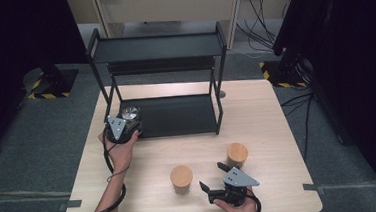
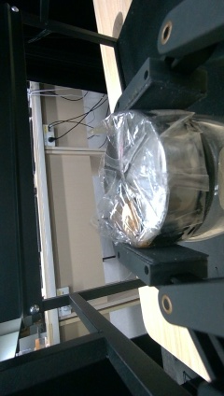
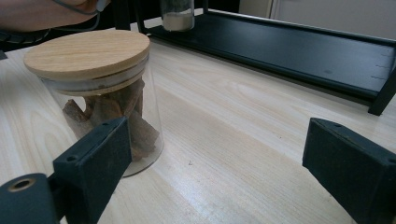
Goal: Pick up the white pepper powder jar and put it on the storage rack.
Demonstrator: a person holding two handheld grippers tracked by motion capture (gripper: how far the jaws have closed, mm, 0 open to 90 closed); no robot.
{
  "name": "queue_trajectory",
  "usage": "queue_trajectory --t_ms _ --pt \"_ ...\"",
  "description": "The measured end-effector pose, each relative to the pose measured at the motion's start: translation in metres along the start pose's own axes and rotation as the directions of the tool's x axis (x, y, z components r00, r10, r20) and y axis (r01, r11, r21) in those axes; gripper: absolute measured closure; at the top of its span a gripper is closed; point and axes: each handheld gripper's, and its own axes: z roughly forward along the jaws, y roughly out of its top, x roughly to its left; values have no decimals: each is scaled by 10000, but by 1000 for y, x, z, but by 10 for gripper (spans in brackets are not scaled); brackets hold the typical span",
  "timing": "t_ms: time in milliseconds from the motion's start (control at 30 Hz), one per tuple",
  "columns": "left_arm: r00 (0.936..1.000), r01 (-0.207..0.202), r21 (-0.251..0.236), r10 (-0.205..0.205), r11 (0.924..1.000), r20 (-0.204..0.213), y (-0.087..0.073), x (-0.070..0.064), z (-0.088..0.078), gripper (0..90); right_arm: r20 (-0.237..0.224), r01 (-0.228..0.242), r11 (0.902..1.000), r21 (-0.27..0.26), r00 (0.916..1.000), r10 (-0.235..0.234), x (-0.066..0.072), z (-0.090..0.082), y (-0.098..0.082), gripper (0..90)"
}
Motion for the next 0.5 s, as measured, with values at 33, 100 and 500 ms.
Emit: queue_trajectory --t_ms 33,100,500 --pt "10000 15 -11 -15 10000 -18 -1 0 1 346 -4 1 10000 0 10000 -1 0 0 0 85" --pt "10000 5 36 -5 10000 -33 -2 0 1 346 -9 -2 10000 -1 10000 2 0 0 0 85" --pt "9999 71 58 -71 10000 -78 -7 2 5 346 -21 35 10000 0 10000 -35 0 0 0 85"
